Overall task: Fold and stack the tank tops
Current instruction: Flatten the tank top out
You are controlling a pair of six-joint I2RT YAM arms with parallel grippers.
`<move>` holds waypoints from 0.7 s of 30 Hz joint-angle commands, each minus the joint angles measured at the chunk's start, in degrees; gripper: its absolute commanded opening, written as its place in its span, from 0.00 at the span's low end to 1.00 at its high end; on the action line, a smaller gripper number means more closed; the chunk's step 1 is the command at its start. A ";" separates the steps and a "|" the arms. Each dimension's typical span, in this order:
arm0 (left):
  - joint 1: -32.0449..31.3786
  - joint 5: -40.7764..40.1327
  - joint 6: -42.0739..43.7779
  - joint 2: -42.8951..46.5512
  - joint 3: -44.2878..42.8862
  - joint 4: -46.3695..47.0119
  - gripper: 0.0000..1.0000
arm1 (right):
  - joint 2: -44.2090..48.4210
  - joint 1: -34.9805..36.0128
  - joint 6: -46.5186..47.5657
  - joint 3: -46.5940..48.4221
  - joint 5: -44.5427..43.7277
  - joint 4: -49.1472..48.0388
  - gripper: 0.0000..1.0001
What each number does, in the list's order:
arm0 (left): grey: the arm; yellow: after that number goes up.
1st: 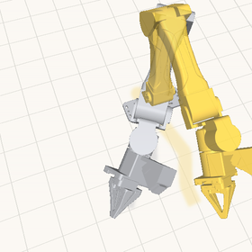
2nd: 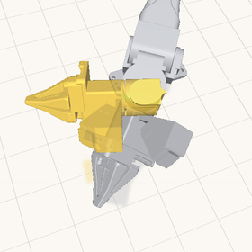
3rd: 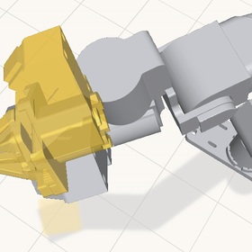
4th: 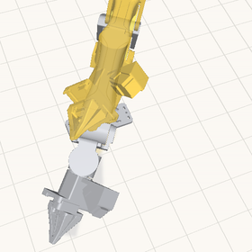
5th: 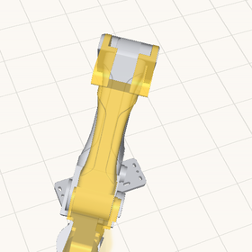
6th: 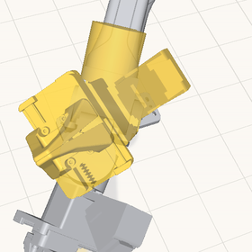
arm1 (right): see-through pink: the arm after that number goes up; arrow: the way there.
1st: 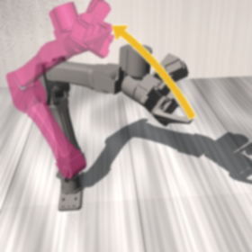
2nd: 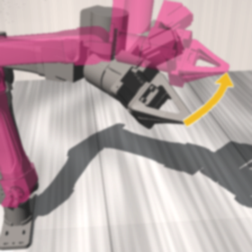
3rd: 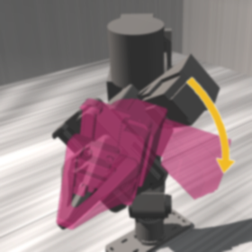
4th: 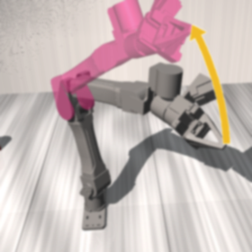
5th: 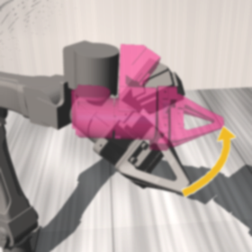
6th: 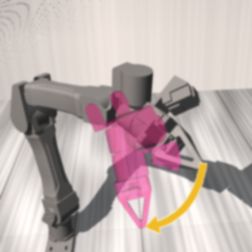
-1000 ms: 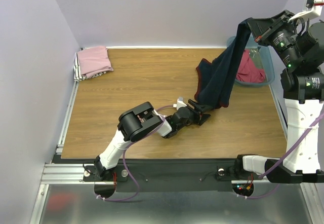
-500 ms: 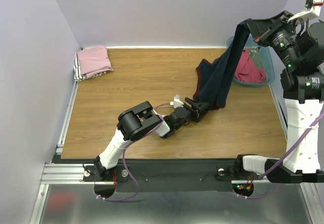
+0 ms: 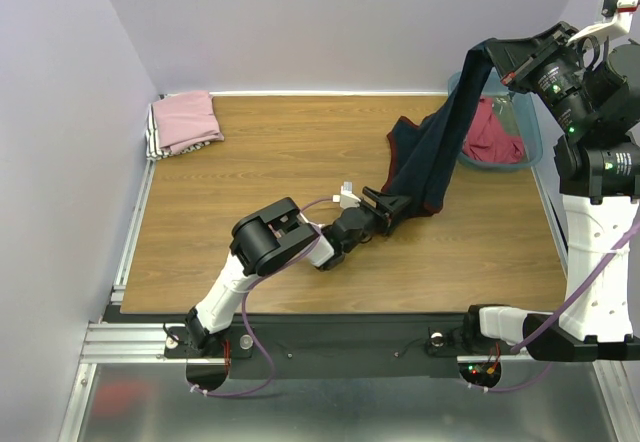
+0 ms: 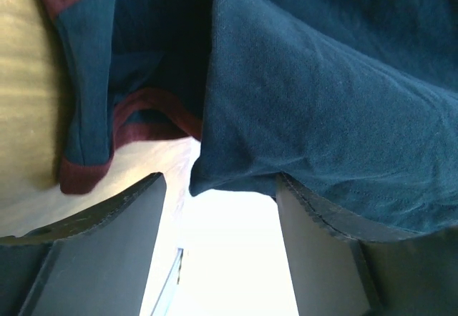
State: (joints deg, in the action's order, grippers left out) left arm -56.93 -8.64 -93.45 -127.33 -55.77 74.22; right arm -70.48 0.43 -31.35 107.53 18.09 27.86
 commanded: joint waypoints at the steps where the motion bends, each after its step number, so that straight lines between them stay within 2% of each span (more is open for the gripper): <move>1: 0.50 -1.29 3.10 3.49 -2.68 5.24 0.72 | 1.57 -0.16 -0.64 1.28 1.34 -3.34 0.00; 5: 0.59 -1.29 3.89 3.31 -4.08 5.15 0.65 | 1.75 -0.16 -0.73 1.11 1.51 -3.34 0.00; 6: 0.68 -1.29 4.15 3.31 -4.17 5.24 0.60 | 1.83 -0.16 -0.73 1.02 1.51 -3.34 0.01; 11: 0.76 -1.29 4.68 3.49 -4.26 6.03 0.56 | 2.01 -0.16 -0.64 0.76 1.34 -3.34 0.01; 15: 0.76 -1.20 5.12 4.63 -2.86 6.91 0.49 | 2.10 -0.16 -0.46 0.58 1.07 -3.34 0.00; 16: 0.76 -1.20 5.12 4.72 -2.42 7.17 0.44 | 2.10 -0.16 -0.46 0.49 0.99 -3.34 0.01; 21: 0.94 -0.94 5.82 6.30 -0.40 7.61 0.36 | 2.27 -0.08 -0.29 0.14 0.63 -3.34 0.01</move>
State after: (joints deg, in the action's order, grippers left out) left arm -56.38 -9.06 -89.58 -126.06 -57.23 74.32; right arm -70.32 0.43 -31.55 107.42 18.48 27.86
